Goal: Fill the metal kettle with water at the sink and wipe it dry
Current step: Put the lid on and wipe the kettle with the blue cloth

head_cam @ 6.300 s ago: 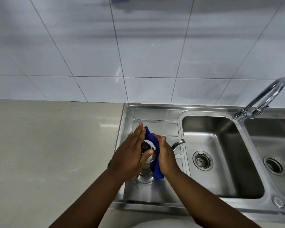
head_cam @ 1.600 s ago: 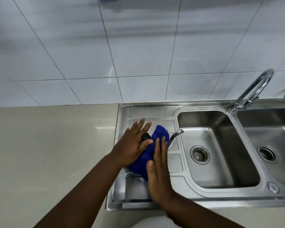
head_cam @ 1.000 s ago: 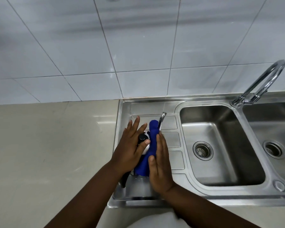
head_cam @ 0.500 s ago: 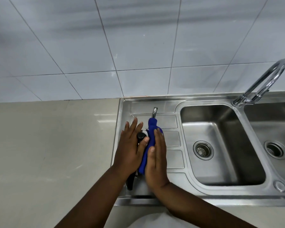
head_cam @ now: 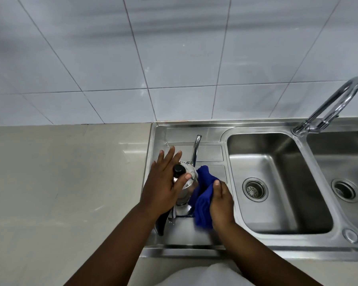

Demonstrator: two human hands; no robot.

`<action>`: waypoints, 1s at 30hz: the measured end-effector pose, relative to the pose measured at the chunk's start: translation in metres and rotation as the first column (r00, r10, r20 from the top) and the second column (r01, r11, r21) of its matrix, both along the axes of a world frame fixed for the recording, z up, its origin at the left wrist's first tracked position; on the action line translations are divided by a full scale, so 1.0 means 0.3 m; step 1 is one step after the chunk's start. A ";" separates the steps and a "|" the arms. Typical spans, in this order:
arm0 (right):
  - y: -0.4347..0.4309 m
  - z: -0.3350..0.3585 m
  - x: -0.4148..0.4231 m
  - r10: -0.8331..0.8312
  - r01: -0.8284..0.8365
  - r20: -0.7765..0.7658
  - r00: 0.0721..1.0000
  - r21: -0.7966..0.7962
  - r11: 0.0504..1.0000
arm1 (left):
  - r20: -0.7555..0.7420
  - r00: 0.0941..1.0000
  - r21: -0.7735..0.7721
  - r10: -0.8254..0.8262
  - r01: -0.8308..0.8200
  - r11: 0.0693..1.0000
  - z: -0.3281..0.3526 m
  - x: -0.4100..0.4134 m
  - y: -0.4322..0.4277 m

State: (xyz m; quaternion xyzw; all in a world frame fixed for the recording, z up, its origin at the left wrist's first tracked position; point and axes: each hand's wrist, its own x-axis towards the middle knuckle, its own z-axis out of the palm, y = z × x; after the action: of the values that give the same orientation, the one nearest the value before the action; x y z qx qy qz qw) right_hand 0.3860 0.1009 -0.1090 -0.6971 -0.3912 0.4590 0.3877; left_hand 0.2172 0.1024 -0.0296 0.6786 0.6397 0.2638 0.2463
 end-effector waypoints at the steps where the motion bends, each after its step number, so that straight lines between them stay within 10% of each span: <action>1: -0.006 0.015 0.030 0.042 -0.045 0.060 0.997 0.047 0.998 | -0.012 1.000 -0.006 -0.018 0.018 1.000 0.003 -0.005 0.006; 6: -0.036 0.030 0.175 0.281 -0.376 0.427 0.860 0.157 0.913 | -0.005 0.996 -0.016 -0.093 0.093 0.996 0.010 -0.028 0.028; 11: -0.099 -0.093 0.169 0.616 -0.684 0.704 0.354 -0.254 0.684 | 0.037 0.992 -0.030 -0.123 0.124 0.992 0.010 -0.034 0.043; 15: -0.135 -0.189 0.157 0.592 -0.680 0.777 0.216 -0.316 0.662 | 0.039 0.990 -0.039 -0.136 0.138 0.990 0.016 -0.034 0.046; 22: -0.117 -0.160 0.142 0.542 -0.652 0.758 0.364 -0.208 0.729 | 0.022 0.969 -0.035 -0.248 0.248 0.968 0.021 -0.059 0.073; 26: 0.008 0.036 0.149 0.331 -0.342 0.186 0.925 0.027 0.939 | 0.009 0.930 -0.078 -0.368 0.367 0.927 0.025 -0.097 0.123; 30: 0.154 0.188 0.159 0.461 -0.448 -0.130 0.878 0.120 0.886 | 0.000 0.886 -0.135 -0.463 0.459 0.878 0.046 -0.110 0.180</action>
State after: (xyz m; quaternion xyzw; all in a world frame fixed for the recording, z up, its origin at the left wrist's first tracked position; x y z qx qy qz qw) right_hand 0.4337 0.1469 -0.0525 -0.5306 -0.5320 0.5726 0.3281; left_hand 0.1843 0.1564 -0.0157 0.7979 0.4797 0.1440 0.3355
